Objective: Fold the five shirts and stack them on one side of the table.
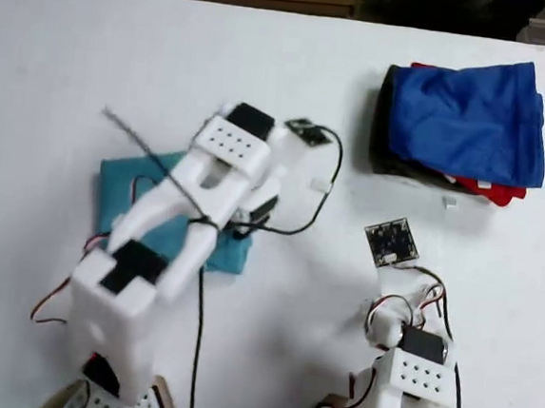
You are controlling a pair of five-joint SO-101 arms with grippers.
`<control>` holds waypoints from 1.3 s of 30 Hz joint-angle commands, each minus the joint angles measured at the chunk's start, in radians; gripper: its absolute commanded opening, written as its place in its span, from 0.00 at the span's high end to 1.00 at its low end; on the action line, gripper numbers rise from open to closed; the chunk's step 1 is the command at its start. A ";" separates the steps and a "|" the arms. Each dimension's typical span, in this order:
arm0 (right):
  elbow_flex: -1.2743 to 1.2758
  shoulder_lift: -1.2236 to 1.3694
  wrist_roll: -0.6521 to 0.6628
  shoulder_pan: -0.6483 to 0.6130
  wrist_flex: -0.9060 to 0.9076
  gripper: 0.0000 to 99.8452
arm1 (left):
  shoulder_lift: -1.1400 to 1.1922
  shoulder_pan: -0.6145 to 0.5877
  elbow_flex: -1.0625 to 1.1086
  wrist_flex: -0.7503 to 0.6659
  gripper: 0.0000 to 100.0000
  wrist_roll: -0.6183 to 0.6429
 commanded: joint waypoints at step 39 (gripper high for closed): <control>-1.766 1.382 -0.473 -0.765 0.346 0.78 | -0.901 -0.683 1.372 -0.856 0.91 -0.212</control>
